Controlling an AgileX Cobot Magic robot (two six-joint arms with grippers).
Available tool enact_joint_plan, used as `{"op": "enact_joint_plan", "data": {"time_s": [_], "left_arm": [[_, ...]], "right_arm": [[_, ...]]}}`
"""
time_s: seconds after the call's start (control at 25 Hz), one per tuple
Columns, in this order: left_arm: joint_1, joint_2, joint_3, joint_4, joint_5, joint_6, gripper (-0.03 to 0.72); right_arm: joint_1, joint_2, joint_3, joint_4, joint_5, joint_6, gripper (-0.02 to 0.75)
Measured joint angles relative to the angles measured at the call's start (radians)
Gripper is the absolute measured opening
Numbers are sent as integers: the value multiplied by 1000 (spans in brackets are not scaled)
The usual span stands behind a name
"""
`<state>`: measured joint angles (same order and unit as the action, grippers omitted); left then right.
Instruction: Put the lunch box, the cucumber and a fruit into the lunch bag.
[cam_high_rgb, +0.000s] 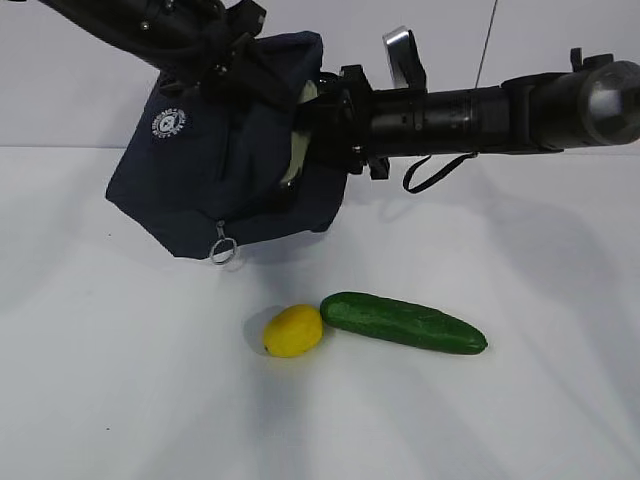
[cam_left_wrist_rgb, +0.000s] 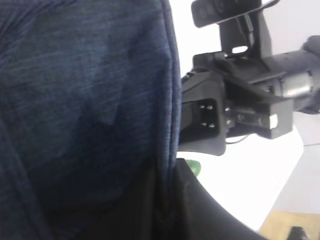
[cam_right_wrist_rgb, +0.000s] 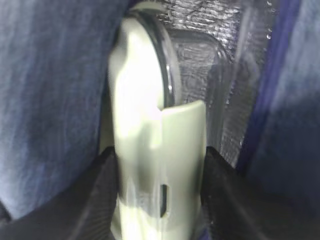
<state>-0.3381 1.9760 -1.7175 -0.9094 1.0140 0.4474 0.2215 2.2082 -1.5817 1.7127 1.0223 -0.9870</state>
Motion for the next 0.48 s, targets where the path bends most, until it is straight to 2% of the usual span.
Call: {"op": "enact_joint_plan", "data": {"time_s": [0.24, 0.48], "left_arm": [[-2, 0, 0, -43, 56, 0, 32], [-2, 0, 0, -44, 72, 0, 32]], "right_arm": [[0, 2, -2, 0, 65, -168, 389], [0, 4, -2, 0, 70, -213, 389]]}}
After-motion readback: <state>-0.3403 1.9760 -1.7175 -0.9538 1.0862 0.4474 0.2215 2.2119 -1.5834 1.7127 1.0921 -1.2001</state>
